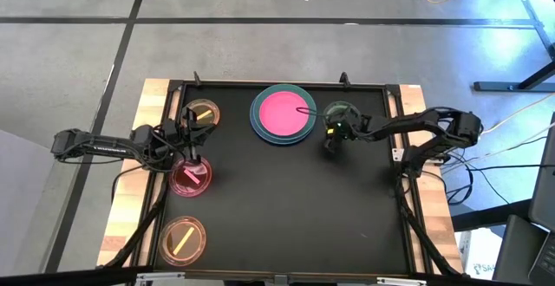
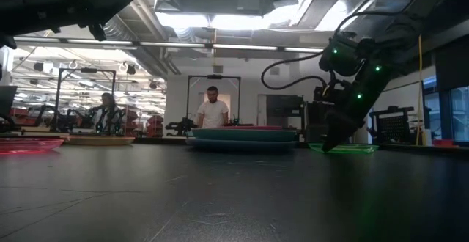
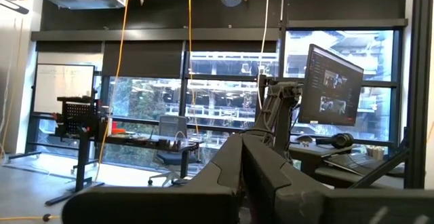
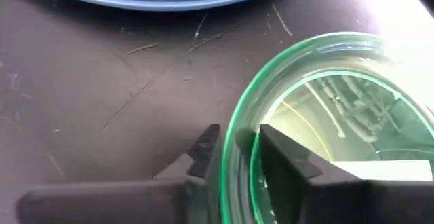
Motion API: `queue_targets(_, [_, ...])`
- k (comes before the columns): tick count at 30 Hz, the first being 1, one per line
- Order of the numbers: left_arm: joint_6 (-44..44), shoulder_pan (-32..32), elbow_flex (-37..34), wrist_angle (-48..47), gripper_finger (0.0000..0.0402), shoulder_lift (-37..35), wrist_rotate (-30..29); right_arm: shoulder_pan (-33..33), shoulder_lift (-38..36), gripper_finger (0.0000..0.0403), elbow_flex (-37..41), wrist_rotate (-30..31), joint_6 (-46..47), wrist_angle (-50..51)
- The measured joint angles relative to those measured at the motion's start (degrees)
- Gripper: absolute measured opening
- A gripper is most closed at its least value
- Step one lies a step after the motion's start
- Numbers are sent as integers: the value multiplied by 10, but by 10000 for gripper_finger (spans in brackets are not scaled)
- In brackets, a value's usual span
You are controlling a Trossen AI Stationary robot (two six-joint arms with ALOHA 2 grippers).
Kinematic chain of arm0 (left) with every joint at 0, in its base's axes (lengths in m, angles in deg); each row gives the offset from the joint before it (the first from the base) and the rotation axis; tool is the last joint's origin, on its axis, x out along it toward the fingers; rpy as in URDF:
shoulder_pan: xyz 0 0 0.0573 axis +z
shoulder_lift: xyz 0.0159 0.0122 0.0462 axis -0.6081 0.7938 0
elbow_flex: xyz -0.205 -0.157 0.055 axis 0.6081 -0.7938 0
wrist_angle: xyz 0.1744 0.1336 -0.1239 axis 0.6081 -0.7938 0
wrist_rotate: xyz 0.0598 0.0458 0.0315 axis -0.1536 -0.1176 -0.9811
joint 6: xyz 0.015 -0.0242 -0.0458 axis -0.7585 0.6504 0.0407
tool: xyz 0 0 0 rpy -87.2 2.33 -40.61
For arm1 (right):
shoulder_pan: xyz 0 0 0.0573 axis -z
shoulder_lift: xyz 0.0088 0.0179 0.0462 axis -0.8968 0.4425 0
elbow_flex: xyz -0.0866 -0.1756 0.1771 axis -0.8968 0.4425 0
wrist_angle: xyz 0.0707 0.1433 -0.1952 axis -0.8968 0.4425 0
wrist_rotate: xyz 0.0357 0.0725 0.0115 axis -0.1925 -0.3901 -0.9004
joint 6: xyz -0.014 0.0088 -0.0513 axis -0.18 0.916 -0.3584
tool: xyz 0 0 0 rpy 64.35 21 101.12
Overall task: Stack plastic plates
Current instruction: Stack the light green plate on top of the pink plate
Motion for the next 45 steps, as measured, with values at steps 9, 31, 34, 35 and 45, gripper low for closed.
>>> queue_targets(9, [0, 0, 0, 0, 6, 0, 0, 6, 0, 4, 0, 3, -31, 2])
queue_targets(31, [0, 0, 0, 0, 6, 0, 0, 5, -83, 1, -84, 9, -55, 71])
queue_targets(34, [0, 0, 0, 0, 6, 0, 0, 5, -83, 1, -97, -21, -59, 53])
queue_targets(35, [0, 0, 0, 0, 6, 0, 0, 5, -83, 1, -98, -28, -59, 38])
queue_targets(45, [0, 0, 0, 0, 6, 0, 0, 5, -61, 1, -98, -96, -61, -90])
